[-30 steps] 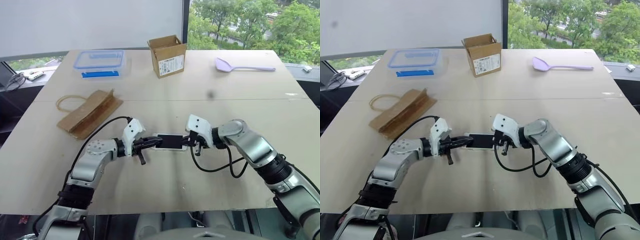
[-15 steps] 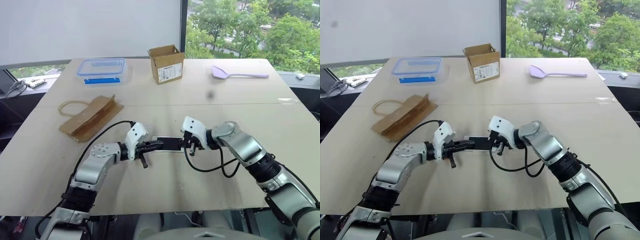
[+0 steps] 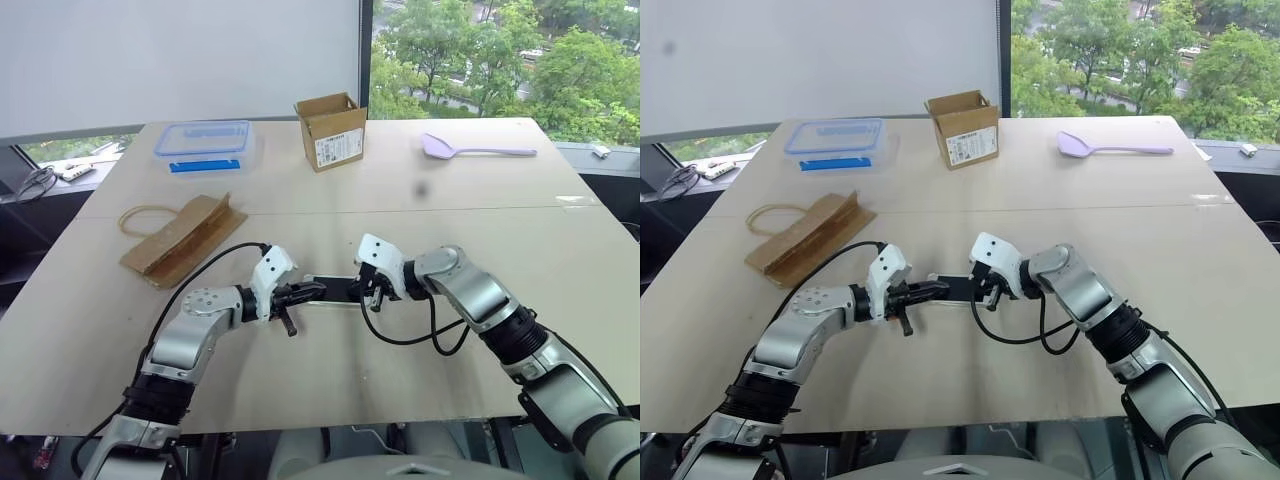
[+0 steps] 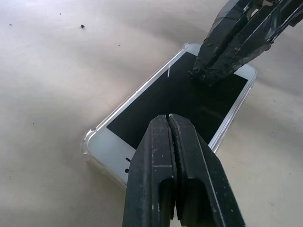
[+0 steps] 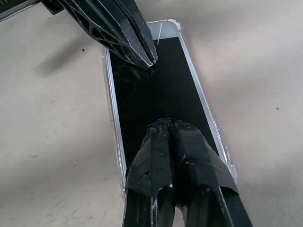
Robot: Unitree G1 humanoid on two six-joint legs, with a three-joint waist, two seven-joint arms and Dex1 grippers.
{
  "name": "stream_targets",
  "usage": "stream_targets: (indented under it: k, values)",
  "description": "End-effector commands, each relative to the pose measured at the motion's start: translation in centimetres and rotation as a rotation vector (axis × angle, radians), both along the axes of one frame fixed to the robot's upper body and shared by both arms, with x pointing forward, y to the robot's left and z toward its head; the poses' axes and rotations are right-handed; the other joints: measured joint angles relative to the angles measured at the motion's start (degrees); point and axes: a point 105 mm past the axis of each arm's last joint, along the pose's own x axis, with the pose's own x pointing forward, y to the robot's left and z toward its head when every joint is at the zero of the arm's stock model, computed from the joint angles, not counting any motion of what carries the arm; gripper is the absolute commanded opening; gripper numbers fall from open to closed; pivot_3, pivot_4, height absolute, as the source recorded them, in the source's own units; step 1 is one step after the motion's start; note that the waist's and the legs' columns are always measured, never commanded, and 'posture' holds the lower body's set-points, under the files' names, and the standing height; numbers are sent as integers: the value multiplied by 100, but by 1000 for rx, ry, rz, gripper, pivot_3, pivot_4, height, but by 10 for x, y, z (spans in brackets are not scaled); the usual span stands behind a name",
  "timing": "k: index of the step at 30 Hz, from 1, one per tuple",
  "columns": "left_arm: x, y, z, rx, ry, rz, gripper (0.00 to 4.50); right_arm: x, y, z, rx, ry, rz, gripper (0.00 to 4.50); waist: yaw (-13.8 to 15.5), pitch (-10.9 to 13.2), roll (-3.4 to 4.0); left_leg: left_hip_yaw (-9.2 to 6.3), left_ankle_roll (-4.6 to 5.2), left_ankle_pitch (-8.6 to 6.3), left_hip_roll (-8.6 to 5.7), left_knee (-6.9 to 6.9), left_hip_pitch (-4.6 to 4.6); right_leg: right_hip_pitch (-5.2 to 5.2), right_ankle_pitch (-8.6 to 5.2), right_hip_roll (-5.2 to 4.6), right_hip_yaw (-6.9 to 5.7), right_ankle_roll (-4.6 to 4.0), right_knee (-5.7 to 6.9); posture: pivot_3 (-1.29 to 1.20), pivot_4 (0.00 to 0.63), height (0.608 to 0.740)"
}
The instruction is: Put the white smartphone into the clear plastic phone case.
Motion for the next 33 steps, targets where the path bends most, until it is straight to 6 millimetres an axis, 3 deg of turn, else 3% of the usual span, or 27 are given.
stream_targets:
  k: [1,4,9,12,15,21,33]
  values:
    - [1,-3,10,-5,-40,-12,40,-33,-54,-100,-277,254,-135,0,1,0,0,-1,0,0,-3,-17,3,0,0,-7,-3,0,-10,0,150,740]
    - [1,-2,10,-5,-42,-9,40,-15,-33,-59,-35,124,-150,0,11,13,-3,-4,0,0,-4,-29,0,-2,0,-10,-11,0,-22,0,150,740]
    - [1,-2,11,-5,-42,-9,40,-19,-25,2,217,25,-93,0,29,113,27,-6,1,1,-6,-31,-48,-20,2,-6,-28,3,-61,0,150,740]
    - [1,-2,11,-5,-40,-11,40,-28,-30,15,232,29,-58,0,30,136,4,13,30,18,-19,-35,-140,-90,11,22,-22,18,-68,0,150,740]
    - [1,-2,11,-3,-38,-14,40,-35,-39,10,159,34,-25,0,31,163,-12,27,28,17,-20,-36,-157,-100,20,30,-21,19,-78,0,150,740]
    - [1,-2,12,1,-39,-17,40,-32,-53,-13,1,27,-46,0,32,184,-32,22,27,14,-17,-47,-166,-103,5,35,-36,37,-91,0,150,740]
    - [-1,-3,12,-1,-38,-16,40,-38,-51,-43,-248,-15,121,0,19,179,-47,25,27,14,-14,-43,-131,-81,-8,32,-35,23,-88,0,150,740]
